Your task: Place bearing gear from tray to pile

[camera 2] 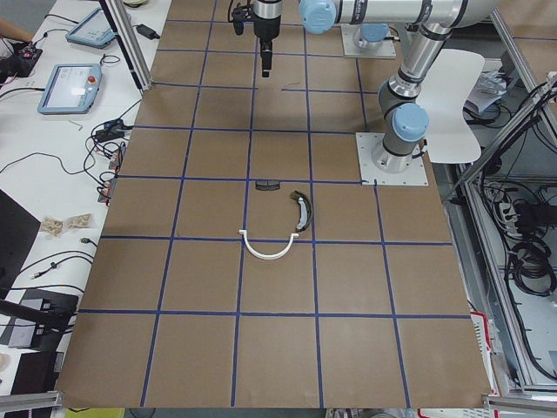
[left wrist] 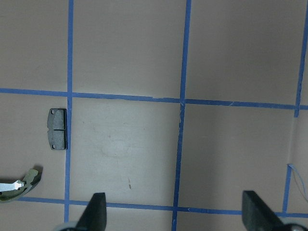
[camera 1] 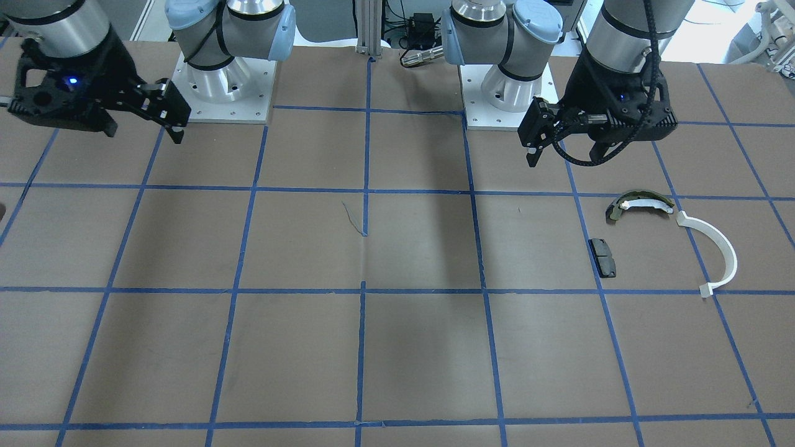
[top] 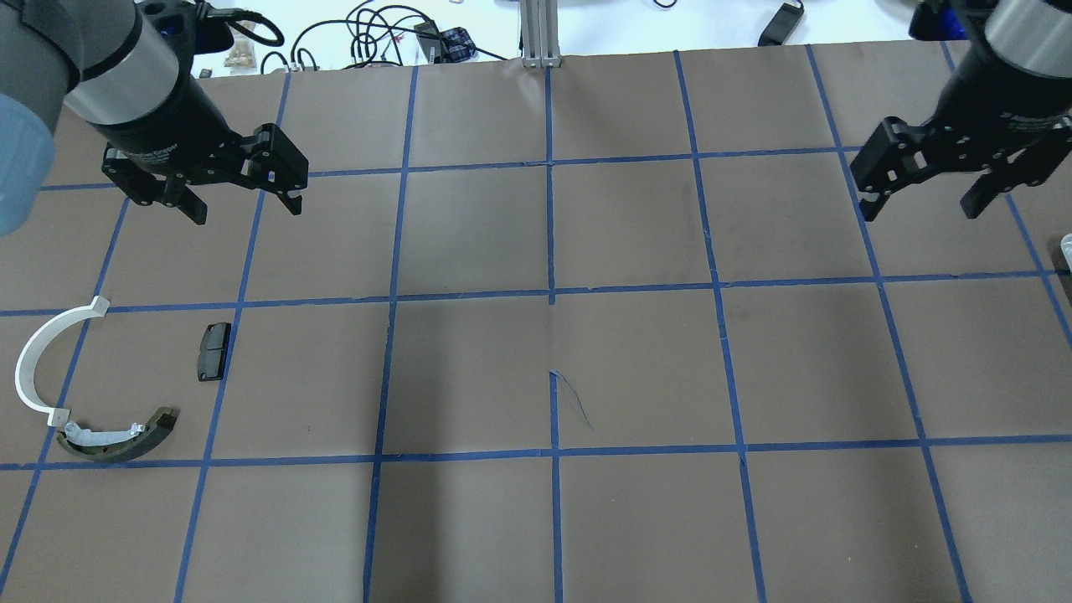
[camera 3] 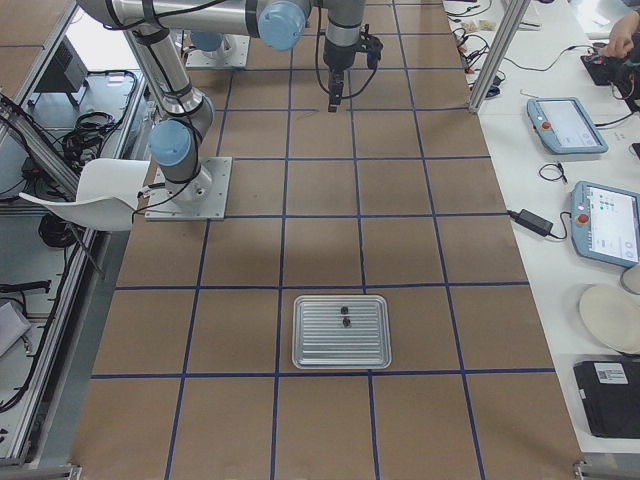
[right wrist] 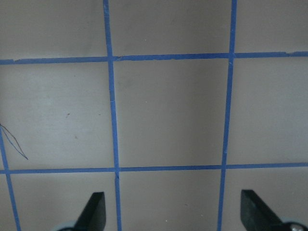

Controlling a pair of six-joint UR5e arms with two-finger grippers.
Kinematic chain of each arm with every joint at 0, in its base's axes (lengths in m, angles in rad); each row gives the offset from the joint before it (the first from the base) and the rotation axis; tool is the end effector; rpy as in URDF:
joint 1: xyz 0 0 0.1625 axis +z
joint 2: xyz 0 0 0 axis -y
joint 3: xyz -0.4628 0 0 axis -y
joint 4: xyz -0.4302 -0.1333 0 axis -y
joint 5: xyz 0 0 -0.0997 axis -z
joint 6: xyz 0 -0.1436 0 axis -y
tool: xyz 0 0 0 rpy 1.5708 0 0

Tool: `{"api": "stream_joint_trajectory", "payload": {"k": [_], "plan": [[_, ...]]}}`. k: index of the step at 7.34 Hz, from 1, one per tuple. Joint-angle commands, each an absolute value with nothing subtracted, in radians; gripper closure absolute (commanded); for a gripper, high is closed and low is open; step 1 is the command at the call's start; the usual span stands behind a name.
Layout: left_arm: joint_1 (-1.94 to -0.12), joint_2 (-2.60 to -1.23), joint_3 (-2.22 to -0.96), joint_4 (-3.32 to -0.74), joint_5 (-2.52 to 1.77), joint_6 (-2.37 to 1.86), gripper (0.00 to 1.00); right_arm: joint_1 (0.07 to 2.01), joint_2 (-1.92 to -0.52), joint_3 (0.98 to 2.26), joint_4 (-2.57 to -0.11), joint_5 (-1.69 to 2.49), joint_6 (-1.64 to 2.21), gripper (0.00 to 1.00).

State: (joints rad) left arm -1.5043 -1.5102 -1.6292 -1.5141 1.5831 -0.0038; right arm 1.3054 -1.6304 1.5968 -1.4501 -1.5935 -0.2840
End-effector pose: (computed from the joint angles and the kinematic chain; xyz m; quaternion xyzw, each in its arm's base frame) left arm -0.0973 -0.5178 0.4879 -0.0353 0.9989 -0.0292 0.0071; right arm -0.0028 -0.5062 0.4872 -0.0098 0.9989 0.0450 0.0009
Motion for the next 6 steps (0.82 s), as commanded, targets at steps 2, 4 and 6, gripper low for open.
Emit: {"api": "stream_joint_trajectory", "payload": {"k": [2, 4, 6], "plan": [[-1.503, -1.511, -1.628, -1.514, 1.583, -0.005, 0.00, 1.068, -1.582, 1.597, -1.471, -1.647, -0.795, 0.00], [-1.503, -1.505, -1.635, -1.514, 1.583, -0.005, 0.00, 0.944, -1.519, 1.597, -1.601, -1.674, -1.061, 0.00], [-1.502, -1.509, -1.629, -1.514, 1.583, -0.005, 0.00, 0.881, -1.432, 1.595, -1.750, -1.674, -1.342, 0.00]]}}
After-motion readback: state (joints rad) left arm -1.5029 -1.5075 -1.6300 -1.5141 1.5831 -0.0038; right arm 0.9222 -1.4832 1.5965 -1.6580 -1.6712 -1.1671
